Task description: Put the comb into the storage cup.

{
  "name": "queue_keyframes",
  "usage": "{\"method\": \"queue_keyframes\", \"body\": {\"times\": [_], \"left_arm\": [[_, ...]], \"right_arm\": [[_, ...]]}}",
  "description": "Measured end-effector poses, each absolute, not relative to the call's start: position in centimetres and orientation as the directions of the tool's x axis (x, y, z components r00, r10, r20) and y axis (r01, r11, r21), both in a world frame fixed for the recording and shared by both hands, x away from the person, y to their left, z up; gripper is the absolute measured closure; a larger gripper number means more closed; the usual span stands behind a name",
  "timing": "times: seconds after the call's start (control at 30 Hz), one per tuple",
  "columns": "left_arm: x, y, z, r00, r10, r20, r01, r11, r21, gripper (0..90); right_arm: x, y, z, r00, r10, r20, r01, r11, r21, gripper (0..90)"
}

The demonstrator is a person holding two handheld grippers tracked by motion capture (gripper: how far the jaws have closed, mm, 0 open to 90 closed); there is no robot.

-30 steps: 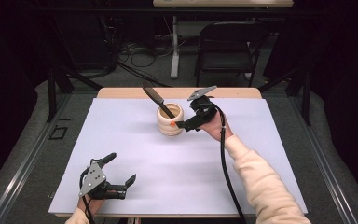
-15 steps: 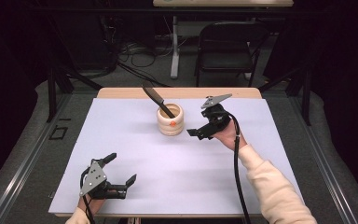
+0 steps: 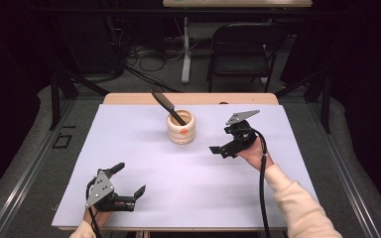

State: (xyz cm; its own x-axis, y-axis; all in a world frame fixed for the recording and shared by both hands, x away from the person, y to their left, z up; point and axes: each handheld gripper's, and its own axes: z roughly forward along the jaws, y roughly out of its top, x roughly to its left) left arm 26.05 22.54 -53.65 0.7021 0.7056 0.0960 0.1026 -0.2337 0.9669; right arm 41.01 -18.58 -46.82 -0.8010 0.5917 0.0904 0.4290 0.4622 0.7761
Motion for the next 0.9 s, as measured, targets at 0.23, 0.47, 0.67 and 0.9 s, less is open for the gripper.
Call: {"method": "queue_keyframes", "body": {"times": [0.23,0.47,0.67,0.9], "left_arm": [[26.1,22.5,-53.6,0.703,0.705,0.096,0.103,-0.234,0.967,0.1],[26.1,22.5,-53.7,0.702,0.706,0.092,0.106,-0.231,0.967,0.0],[26.1,22.5,-53.7,0.705,0.704,0.092,0.106,-0.233,0.967,0.1],[26.1,22.5,-53.7,0.704,0.704,0.092,0.108,-0.235,0.966,0.1]], "right_arm": [[39.8,-19.9,-47.4,-0.793,0.602,0.093,0.441,0.462,0.769,0.0],[38.5,-20.9,-48.0,-0.786,0.61,0.096,0.453,0.465,0.76,0.0],[37.6,-21.5,-48.6,-0.782,0.615,0.102,0.463,0.464,0.755,0.0],[36.5,-22.2,-49.0,-0.777,0.622,0.094,0.462,0.463,0.757,0.0]]}}
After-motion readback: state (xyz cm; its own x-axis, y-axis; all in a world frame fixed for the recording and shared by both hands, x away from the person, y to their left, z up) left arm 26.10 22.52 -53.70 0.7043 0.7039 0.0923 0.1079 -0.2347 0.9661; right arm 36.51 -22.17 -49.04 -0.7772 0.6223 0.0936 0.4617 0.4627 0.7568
